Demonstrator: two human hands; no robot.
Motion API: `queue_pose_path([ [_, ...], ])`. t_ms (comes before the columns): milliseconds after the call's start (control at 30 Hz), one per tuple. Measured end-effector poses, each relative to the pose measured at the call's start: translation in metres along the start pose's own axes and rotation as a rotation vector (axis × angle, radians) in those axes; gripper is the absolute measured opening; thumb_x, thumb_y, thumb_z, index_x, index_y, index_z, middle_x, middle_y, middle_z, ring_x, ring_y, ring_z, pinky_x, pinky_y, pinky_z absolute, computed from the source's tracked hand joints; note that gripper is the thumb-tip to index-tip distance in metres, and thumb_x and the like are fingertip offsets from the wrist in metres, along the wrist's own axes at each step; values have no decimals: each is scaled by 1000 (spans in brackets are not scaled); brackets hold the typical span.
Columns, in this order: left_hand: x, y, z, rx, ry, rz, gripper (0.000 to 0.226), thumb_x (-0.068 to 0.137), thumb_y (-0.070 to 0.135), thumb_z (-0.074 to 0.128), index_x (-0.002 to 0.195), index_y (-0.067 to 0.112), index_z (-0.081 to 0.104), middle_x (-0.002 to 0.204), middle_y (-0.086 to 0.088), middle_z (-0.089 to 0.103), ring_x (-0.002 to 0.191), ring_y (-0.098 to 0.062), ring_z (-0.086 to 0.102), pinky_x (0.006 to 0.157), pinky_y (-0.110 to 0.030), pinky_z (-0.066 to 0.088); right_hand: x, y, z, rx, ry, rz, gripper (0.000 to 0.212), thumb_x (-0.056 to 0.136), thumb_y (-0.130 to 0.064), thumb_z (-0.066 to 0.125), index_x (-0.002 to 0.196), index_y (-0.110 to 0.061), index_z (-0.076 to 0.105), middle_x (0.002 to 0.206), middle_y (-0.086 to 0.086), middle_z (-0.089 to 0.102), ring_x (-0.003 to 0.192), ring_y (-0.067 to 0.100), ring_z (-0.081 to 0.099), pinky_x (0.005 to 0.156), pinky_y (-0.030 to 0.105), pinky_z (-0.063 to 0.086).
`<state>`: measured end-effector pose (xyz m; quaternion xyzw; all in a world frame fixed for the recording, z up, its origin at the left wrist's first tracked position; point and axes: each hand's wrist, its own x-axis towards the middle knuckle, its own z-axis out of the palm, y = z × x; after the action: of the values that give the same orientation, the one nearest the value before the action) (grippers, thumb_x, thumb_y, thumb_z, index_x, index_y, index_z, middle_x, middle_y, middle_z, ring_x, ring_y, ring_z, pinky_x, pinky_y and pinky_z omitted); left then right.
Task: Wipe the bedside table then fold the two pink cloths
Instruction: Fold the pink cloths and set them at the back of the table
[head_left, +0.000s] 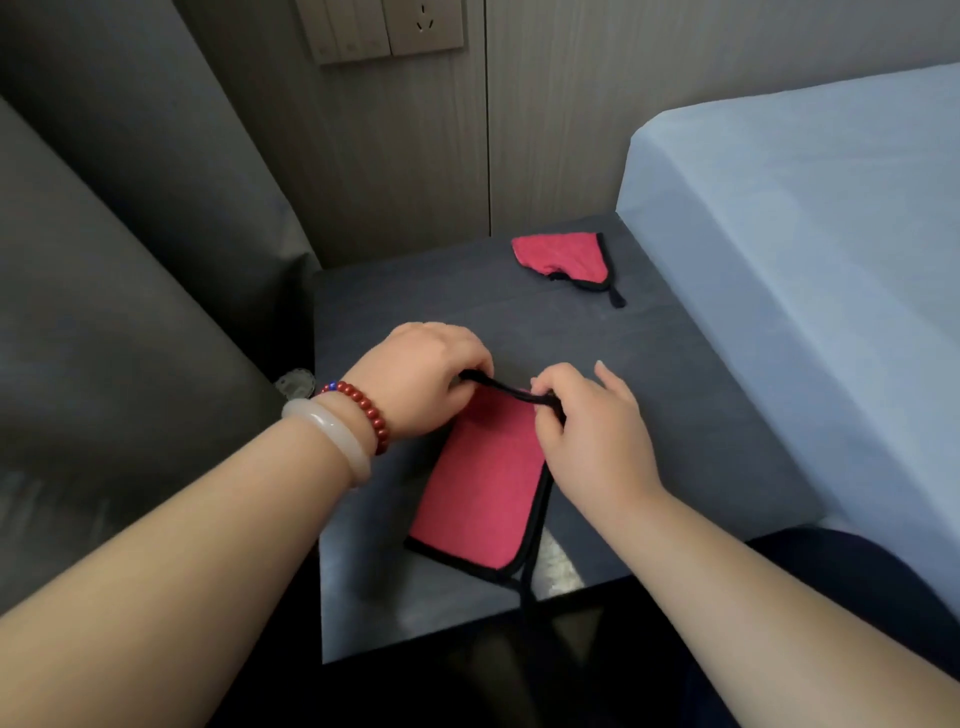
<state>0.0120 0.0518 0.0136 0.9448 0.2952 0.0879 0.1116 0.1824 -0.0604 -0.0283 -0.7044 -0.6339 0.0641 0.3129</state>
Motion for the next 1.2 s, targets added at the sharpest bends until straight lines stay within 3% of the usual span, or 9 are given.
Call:
queue_pose_path([
  [133, -50, 30, 3, 7, -79, 106, 26, 72, 26, 49, 86, 19, 70, 107, 0, 72, 102, -20, 67, 89, -35, 50, -43, -1, -3, -60, -118, -143, 17, 77, -11, 47, 90, -23, 45, 86, 1, 71, 81, 14, 67, 118, 28, 16],
  [333, -100, 54, 21, 76, -282, 82, 29, 65, 23, 58, 91, 14, 70, 121, -5, 68, 114, -22, 63, 97, -44, 47, -91, -12, -6, -205, -257, -331, 18, 78, -16, 45, 89, -15, 59, 96, 2, 73, 104, 12, 66, 116, 33, 24],
  [467, -117, 60, 18, 185, -327, 14, 57, 75, 43, 35, 112, 14, 67, 135, -6, 59, 129, -19, 51, 111, -43, 31, -107, -23, -6, -223, -338, -402, 33, 80, -27, 51, 107, -17, 66, 104, -3, 72, 109, 14, 64, 110, 37, 36],
  [533, -120, 66, 20, 208, -298, -67, 68, 79, 47, 21, 127, 18, 59, 147, -2, 46, 140, -17, 36, 119, -43, 14, -107, -28, -8, -179, -319, -382, 41, 83, -35, 50, 117, -18, 67, 119, -1, 68, 118, 14, 59, 110, 36, 37],
  [600, -115, 72, 29, 226, -241, -186, 66, 91, 43, 14, 150, 20, 31, 160, 1, 19, 148, -15, 12, 119, -42, -1, -100, -35, -7, -188, -269, -305, 48, 89, -36, 41, 129, -16, 60, 138, 2, 56, 133, 16, 45, 114, 37, 30],
  [667, -107, 77, 44, 234, -231, -288, 60, 100, 41, 15, 155, 22, 2, 161, 5, -6, 148, -13, -10, 118, -40, -10, -90, -41, -1, -289, -296, -203, 59, 94, -39, 25, 145, -12, 39, 155, 4, 31, 145, 18, 23, 118, 38, 18],
  [733, -102, 75, 58, 199, -251, -374, 60, 102, 43, 14, 154, 22, -8, 160, 6, -15, 146, -12, -17, 117, -38, -13, -83, -39, 9, -368, -397, -105, 65, 96, -47, 8, 153, -16, 7, 162, 2, 0, 148, 17, -4, 120, 41, 1],
  [833, -100, 63, 68, 213, -302, -418, 61, 101, 47, 10, 153, 23, -11, 158, 8, -21, 147, -13, -16, 118, -40, -13, -80, -32, 20, -403, -515, -10, 67, 95, -56, 3, 151, -23, -13, 159, -2, -19, 145, 15, -20, 119, 44, -9],
  [1200, -91, 65, 75, 306, -161, -391, 63, 98, 45, 7, 154, 18, 0, 162, 1, -7, 148, -18, -13, 118, -46, -11, -69, -9, 19, -394, -402, 30, 73, 90, -56, -1, 153, -20, -6, 161, -2, -12, 147, 11, -13, 117, 38, -12],
])
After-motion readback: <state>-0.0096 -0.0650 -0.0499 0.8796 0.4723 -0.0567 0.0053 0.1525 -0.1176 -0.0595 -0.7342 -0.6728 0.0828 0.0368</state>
